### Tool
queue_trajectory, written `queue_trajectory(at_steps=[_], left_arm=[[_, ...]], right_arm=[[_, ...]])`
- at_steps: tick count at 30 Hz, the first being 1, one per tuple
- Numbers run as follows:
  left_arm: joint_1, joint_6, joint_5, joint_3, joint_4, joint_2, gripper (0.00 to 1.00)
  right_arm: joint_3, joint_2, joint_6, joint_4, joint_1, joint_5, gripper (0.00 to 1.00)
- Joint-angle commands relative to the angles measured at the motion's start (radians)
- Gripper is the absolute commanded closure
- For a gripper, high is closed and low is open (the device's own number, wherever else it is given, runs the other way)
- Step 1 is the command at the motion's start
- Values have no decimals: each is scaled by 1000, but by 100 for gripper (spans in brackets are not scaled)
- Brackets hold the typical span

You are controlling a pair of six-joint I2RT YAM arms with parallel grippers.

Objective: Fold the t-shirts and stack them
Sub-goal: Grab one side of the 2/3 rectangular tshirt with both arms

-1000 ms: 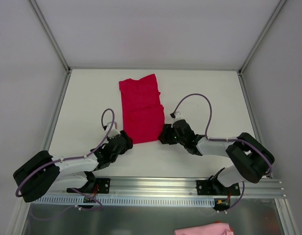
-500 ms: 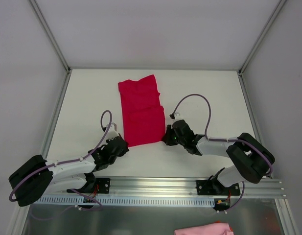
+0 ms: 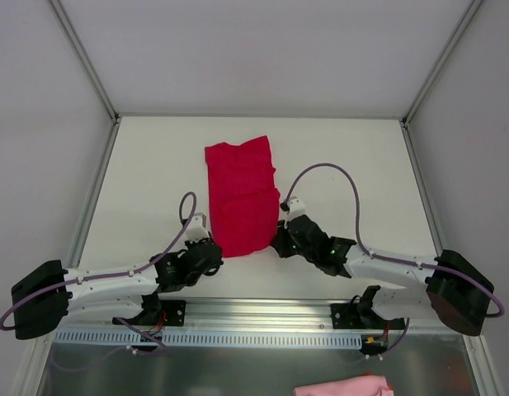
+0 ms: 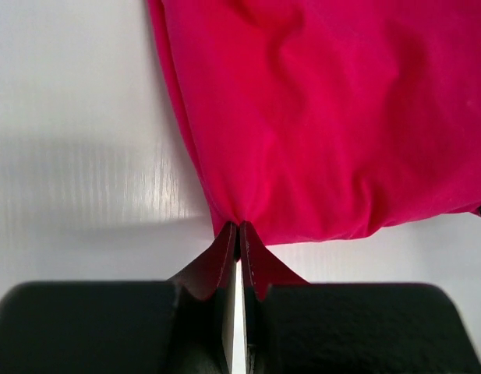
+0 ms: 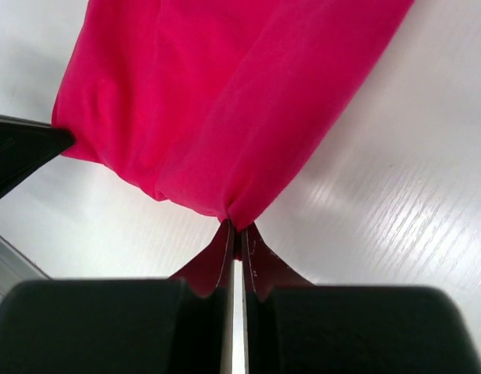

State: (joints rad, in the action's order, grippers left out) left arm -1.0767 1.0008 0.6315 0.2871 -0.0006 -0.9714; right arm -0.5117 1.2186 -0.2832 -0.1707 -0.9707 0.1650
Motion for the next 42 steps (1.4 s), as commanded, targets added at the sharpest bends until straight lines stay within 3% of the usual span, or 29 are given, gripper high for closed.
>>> queue_trajectory(at_steps=[1, 12, 26, 34, 42], left_arm=[[-66, 73, 106, 75, -137, 20, 100], [-368, 373, 384, 328, -654, 37, 100], [-471, 725, 479, 478, -1084, -66, 100], [-471, 745, 527, 514, -1138, -61, 100], [-453, 762, 603, 567, -1207, -87, 100]], right_arm=[[-10, -62, 15, 79, -61, 108, 99], [-65, -255, -27, 355, -233, 378, 99], [-139, -355, -8, 485, -280, 461, 99], [-289, -220, 72, 514, -273, 533, 99], [-366, -163, 113, 522, -211, 510, 99]])
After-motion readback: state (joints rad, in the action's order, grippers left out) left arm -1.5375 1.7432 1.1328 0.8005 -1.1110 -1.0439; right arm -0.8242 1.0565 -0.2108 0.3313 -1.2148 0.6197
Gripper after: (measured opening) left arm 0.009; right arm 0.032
